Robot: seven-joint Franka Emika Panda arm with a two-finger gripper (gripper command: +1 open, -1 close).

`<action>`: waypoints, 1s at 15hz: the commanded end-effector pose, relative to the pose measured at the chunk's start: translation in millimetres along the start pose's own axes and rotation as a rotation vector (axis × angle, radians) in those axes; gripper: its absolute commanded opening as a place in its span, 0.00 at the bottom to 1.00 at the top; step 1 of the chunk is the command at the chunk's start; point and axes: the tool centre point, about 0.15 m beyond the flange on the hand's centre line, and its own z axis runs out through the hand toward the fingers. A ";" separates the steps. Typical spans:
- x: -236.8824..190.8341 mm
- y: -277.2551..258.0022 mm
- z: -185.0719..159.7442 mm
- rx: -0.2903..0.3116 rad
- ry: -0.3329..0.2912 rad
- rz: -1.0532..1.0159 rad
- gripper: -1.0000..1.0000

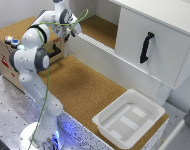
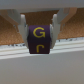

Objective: Put the purple block inside the left cabinet

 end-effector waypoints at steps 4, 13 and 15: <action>93.3 -14.1 65.5 -0.133 -0.082 -0.029 0.00; 127.4 -23.4 100.3 -0.173 -0.008 -0.074 0.00; 135.6 -23.0 106.1 -0.168 -0.006 -0.061 0.00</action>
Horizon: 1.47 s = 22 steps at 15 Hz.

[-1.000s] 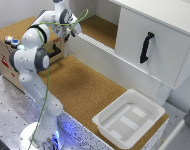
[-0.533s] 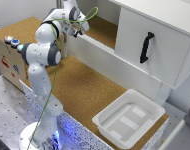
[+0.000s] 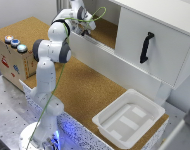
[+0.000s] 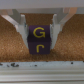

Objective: Put the purple block inside the left cabinet

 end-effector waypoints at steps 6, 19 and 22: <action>52.1 -14.8 24.7 -0.085 -0.041 0.046 1.00; -60.6 24.4 -60.2 0.041 0.049 0.073 1.00; -107.4 37.6 -86.7 0.029 0.012 0.061 1.00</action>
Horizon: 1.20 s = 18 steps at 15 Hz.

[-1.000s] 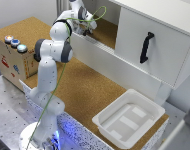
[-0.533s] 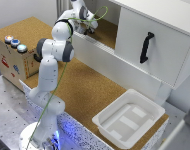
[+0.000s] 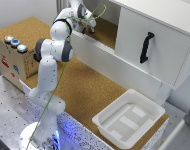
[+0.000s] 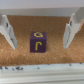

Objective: Put the purple block inside the left cabinet

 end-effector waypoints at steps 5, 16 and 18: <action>-160.8 45.6 -61.9 0.089 -0.029 -0.040 1.00; -310.9 -16.8 -117.9 0.328 -0.085 -0.609 1.00; -336.6 -29.1 -146.9 0.450 -0.098 -0.809 1.00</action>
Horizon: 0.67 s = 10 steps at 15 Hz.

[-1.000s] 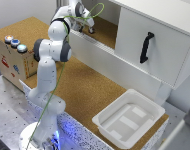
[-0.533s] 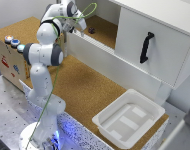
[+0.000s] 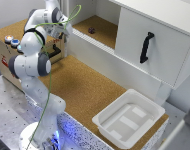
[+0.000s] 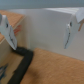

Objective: Put the purple block inside the left cabinet

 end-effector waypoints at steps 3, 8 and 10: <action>-72.0 -82.1 -53.5 0.281 0.004 -0.530 1.00; -112.1 -162.9 -62.2 0.207 -0.132 -0.712 0.00; -116.3 -192.0 -58.1 0.178 -0.130 -0.716 0.00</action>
